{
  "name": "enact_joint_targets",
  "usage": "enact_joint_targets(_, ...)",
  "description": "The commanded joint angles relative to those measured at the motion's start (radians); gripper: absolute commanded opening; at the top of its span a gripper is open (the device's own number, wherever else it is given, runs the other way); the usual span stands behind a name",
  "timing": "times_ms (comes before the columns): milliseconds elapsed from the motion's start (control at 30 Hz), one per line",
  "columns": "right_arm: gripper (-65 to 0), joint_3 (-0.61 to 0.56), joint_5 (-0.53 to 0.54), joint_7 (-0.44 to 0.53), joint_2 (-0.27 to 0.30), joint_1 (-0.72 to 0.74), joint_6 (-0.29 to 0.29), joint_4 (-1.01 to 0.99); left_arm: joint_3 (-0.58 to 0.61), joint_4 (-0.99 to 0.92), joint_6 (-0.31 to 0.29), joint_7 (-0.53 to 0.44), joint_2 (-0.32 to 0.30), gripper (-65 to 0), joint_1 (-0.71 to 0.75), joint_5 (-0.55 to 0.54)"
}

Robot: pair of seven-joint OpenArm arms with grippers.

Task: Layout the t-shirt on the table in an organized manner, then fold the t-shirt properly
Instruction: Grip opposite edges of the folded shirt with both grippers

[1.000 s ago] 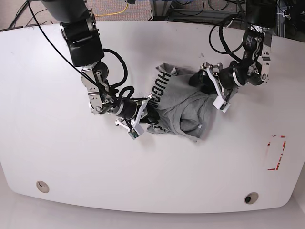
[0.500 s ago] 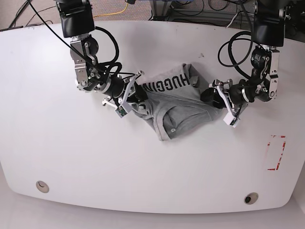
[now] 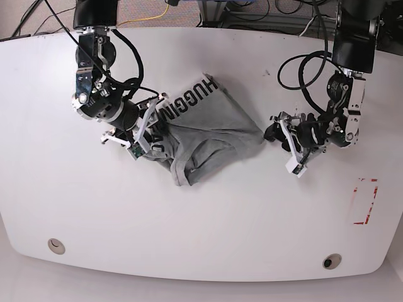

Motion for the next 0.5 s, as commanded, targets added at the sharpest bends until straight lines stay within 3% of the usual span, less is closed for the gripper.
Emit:
enact_joint_targets(0, -29.2, 0.033, 0.012, -0.047, -0.031, 0.033, 0.006, 0.102, -0.009, 0.062, -0.005, -0.018, -0.011, -30.6, -0.025, -0.016)
enact_joint_targets(100, -15.9, 0.041, 0.012, -0.090, -0.052, 0.046, 0.012, 0.134, -0.008, 0.087, -0.005, -0.017, -0.009, -30.6, -0.025, -0.016)
enact_joint_targets(200, -8.2, 0.041, 0.012, -0.121, -0.064, 0.069, 0.014, 0.140, -0.008, 0.100, -0.005, -0.017, -0.009, -30.6, -0.025, -0.018)
enact_joint_targets(467, -6.7, 0.041, 0.006, -0.127, -0.070, 0.124, 0.014, 0.129, -0.012, 0.179, -0.005, -0.017, -0.009, -30.6, 0.001, -0.019)
